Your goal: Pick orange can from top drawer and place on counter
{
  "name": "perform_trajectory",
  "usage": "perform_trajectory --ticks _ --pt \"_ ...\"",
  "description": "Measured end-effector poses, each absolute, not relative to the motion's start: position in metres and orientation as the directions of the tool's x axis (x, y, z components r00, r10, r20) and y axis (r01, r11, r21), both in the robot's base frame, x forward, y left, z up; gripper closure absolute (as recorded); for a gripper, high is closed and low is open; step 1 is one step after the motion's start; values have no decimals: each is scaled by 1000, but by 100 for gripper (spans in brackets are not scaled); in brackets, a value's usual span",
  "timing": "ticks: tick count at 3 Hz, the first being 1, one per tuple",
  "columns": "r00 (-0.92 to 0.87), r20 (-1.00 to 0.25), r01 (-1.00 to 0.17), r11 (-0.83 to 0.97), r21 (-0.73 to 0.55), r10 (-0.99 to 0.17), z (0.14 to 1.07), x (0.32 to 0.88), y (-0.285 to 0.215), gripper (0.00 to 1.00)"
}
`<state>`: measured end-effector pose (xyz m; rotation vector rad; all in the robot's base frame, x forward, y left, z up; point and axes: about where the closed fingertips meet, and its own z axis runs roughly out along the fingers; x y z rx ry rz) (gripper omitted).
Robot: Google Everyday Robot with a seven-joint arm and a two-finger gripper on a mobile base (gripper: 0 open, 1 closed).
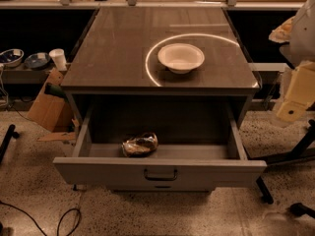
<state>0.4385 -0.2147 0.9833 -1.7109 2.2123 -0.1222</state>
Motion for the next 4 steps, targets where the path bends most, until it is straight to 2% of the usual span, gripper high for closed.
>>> perform_trajectory --ticks 2,4 --pt "-187 -201 -921 243 -304 -961 984 440 -205 0" --pt "38 -100 -926 3 -378 -994 970 448 -141 0"
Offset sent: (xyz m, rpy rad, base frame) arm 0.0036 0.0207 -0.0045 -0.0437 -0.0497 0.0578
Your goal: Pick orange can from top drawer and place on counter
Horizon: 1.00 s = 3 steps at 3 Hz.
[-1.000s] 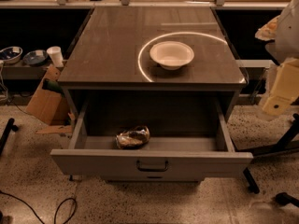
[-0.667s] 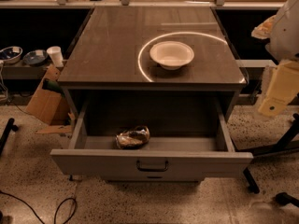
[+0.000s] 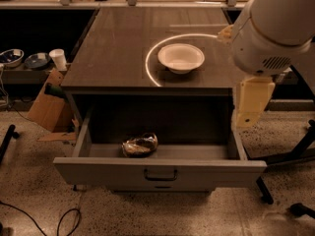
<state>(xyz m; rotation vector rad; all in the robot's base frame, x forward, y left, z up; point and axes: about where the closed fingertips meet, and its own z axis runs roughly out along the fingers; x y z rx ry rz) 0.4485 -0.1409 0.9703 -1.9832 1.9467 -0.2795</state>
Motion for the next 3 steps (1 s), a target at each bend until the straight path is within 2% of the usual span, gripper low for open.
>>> perform_trajectory --ticks 1,3 --pt "188 -10 -909 -170 -381 -982 954 449 -105 0" --pt "504 224 -792 -550 -266 -834 908 435 -53 0"
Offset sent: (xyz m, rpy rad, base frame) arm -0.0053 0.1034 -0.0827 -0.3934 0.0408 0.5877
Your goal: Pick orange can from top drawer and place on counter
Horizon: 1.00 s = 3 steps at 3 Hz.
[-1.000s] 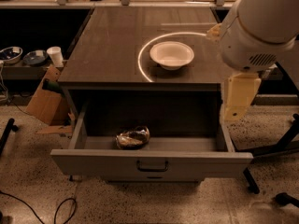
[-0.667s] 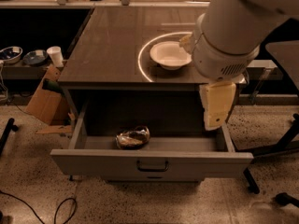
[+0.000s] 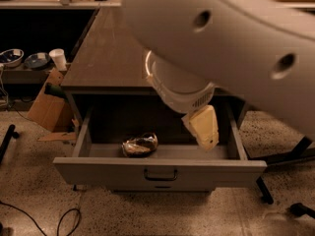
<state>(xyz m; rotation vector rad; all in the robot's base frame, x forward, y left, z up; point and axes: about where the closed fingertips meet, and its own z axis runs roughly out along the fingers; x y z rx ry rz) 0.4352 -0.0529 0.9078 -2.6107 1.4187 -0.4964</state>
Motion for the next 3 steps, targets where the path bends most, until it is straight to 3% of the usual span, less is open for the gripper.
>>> perform_trajectory --ticks 2,3 --pt "660 342 -666 -731 -147 -669 869 441 -20 0" --pt "720 316 -624 -776 -98 -618 865 454 -13 0"
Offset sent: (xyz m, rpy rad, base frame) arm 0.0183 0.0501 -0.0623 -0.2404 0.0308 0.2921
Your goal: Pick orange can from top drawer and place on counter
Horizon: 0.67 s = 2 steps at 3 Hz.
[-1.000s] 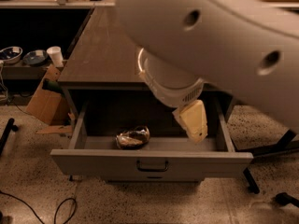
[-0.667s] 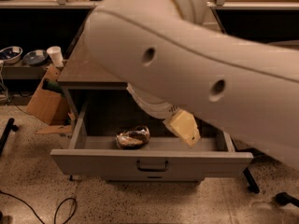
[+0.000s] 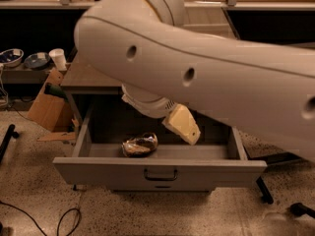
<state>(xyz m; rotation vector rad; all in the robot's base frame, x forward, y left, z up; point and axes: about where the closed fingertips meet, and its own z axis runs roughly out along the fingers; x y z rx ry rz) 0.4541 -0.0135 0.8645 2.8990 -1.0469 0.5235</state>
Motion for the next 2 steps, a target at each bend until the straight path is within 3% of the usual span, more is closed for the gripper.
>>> perform_trajectory --ticks 2 --pt "848 226 -491 -871 -9 -480 847 474 25 0"
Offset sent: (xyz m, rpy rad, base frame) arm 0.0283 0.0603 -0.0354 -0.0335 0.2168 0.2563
